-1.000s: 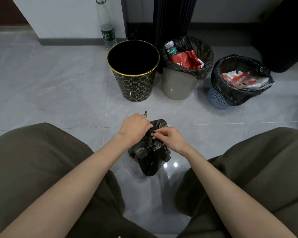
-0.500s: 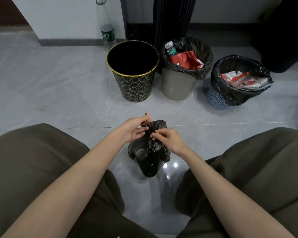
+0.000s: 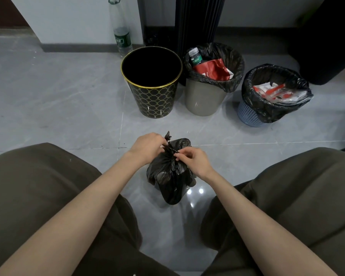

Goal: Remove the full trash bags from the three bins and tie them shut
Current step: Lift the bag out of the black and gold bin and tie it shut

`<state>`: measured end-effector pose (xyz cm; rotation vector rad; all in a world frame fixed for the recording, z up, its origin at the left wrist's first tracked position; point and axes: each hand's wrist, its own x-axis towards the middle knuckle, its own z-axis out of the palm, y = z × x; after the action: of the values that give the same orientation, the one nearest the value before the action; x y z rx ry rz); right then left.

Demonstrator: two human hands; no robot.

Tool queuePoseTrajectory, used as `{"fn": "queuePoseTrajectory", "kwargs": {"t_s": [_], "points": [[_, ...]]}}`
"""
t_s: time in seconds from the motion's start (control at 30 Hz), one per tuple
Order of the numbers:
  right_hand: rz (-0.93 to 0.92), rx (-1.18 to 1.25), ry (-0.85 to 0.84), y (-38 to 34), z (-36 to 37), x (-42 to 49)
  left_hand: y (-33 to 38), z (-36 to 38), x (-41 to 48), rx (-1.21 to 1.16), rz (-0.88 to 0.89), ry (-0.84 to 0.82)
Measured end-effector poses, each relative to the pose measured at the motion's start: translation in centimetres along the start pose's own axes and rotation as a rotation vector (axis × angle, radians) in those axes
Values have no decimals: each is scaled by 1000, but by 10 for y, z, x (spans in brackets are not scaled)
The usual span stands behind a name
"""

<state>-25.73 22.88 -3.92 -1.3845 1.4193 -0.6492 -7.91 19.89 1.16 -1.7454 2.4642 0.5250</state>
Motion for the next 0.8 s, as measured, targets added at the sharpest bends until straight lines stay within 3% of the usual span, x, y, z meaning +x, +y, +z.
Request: {"fn": "queuePoseTrajectory", "kwargs": {"t_s": [0.07,0.13,0.27,0.4,0.5,0.6,0.7,0.8], "points": [[-2,19,35,1,1,-1,2,-6,-1,54,6,6],[-33,-13,47,1,1,-2,1,-13,0,-44,-33,-9],[-87,-155,76,1,2,-5,2,-20,1,-418,-104,-22],[-62,-139,35,-5,0,-4,13,-20,3,-918,-312,-71],[9,-19,28,-6,-1,-2,14,-11,8,-1128,-466,2],[146,236,127,-6,0,-4,11,3,8,-1169,-620,58],[275,468,179,-7,5,-4,12,21,4,-1177,-746,-36],[349,646,191,-9,8,-5,22,38,8,-1161,-692,-149]]}}
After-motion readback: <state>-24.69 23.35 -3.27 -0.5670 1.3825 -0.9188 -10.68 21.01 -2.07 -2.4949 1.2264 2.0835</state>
